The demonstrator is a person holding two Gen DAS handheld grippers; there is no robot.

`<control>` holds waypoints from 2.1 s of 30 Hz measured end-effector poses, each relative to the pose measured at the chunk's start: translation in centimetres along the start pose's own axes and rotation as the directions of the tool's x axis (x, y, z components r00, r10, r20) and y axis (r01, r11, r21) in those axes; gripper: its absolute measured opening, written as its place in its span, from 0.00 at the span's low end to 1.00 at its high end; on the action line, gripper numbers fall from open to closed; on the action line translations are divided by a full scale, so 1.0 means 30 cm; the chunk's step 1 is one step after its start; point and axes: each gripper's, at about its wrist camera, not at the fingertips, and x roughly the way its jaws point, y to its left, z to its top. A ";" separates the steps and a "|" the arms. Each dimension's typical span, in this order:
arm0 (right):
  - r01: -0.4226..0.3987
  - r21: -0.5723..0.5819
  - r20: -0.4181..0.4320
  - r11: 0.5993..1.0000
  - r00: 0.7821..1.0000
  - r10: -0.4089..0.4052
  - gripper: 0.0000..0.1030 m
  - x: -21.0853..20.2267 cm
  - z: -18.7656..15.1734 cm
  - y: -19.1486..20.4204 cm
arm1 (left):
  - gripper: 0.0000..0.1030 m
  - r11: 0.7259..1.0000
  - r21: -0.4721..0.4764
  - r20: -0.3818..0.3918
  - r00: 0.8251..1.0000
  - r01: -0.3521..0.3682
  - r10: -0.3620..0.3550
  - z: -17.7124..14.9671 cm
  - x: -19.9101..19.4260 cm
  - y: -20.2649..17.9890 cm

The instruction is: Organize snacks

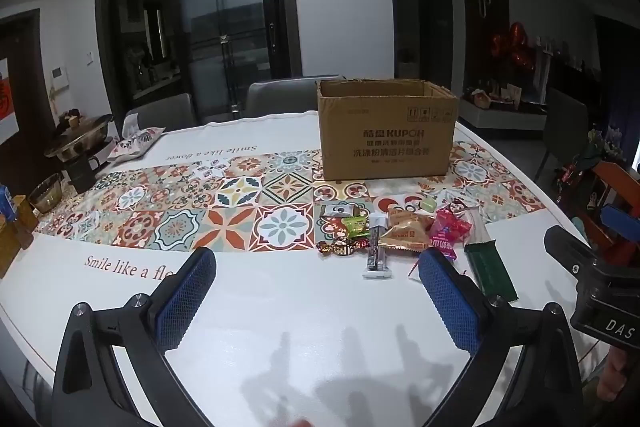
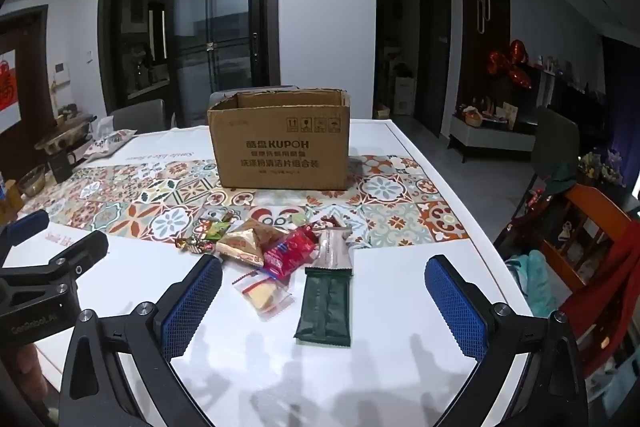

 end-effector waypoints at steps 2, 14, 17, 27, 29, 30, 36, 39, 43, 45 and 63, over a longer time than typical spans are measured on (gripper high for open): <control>-0.002 -0.001 0.001 1.000 1.000 0.002 1.00 -0.001 0.000 0.001 | 1.00 1.000 -0.003 -0.011 1.000 0.001 -0.001 0.001 0.001 0.001; -0.001 -0.003 0.008 1.000 1.000 0.001 1.00 -0.008 0.004 0.004 | 1.00 1.000 -0.004 -0.001 1.000 -0.004 0.004 0.018 -0.011 0.006; -0.001 -0.003 0.008 1.000 1.000 0.001 1.00 -0.006 0.003 0.003 | 1.00 1.000 -0.003 0.003 1.000 -0.003 0.003 0.014 -0.015 0.006; -0.001 -0.004 0.009 1.000 1.000 0.001 1.00 -0.005 0.003 0.003 | 1.00 1.000 -0.003 0.006 1.000 -0.004 0.004 0.012 -0.016 0.005; -0.002 -0.004 0.009 1.000 1.000 0.002 1.00 -0.006 0.003 0.004 | 1.00 1.000 -0.002 0.006 1.000 -0.004 0.004 0.011 -0.016 0.004; -0.001 -0.004 0.009 1.000 1.000 0.001 1.00 -0.006 0.002 0.003 | 1.00 1.000 -0.002 0.006 1.000 -0.003 0.003 0.012 -0.016 0.005; -0.001 -0.004 0.010 1.000 1.000 0.001 1.00 -0.004 0.002 0.003 | 1.00 1.000 -0.002 0.006 1.000 -0.003 0.003 0.011 -0.017 0.005; -0.001 -0.005 0.011 1.000 1.000 0.001 1.00 -0.005 0.002 0.003 | 1.00 1.000 -0.002 0.008 1.000 -0.004 0.004 0.010 -0.018 0.004; 0.000 -0.005 0.011 1.000 1.000 0.000 1.00 -0.003 0.002 0.003 | 1.00 1.000 -0.001 0.007 1.000 -0.003 0.003 0.011 -0.018 0.004; -0.001 -0.005 0.011 1.000 1.000 0.001 1.00 -0.004 0.002 0.003 | 1.00 1.000 -0.001 0.008 1.000 -0.003 0.003 0.010 -0.018 0.004; -0.001 -0.006 0.011 1.000 1.000 0.001 1.00 -0.003 0.000 0.005 | 1.00 1.000 -0.001 0.008 1.000 -0.005 0.005 0.010 -0.014 0.006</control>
